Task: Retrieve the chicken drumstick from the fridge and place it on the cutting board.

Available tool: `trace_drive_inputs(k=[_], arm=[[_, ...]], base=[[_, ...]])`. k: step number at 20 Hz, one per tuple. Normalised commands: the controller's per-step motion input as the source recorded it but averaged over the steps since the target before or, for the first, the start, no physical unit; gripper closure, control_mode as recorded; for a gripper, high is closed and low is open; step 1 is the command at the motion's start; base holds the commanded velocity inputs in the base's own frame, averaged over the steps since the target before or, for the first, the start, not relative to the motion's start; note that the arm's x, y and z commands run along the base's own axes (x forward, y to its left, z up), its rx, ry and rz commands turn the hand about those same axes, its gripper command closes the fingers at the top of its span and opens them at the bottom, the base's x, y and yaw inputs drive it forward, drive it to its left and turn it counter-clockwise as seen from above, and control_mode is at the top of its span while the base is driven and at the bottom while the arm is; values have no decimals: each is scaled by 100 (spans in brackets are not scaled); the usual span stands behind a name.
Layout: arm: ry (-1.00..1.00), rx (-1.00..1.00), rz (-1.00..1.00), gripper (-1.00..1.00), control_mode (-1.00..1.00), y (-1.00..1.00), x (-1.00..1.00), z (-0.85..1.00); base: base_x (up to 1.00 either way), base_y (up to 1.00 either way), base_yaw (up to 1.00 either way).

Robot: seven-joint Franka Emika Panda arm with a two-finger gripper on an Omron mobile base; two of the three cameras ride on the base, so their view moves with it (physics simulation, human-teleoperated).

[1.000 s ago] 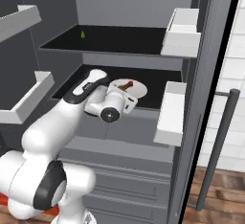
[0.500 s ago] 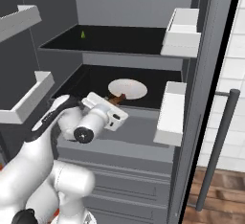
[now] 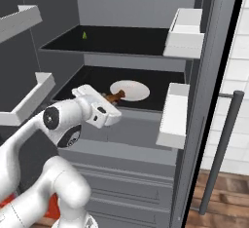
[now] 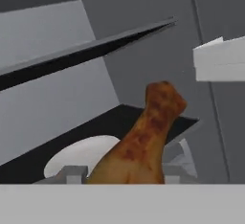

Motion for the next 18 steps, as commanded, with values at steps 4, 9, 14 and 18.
trace_drive_inputs(k=[4, 9, 14, 18], arm=[[50, 0, -6, 100, -100, -36, -100, 100], [53, -1, -2, 100, -100, -46, -100, 93], [47, -7, 3, 100, -100, -17, -100, 31], [22, -10, 35, 100, -100, 39, -100, 2]], base=[[0, 0, 0], [0, 0, 0], [0, 0, 0], [0, 0, 0]])
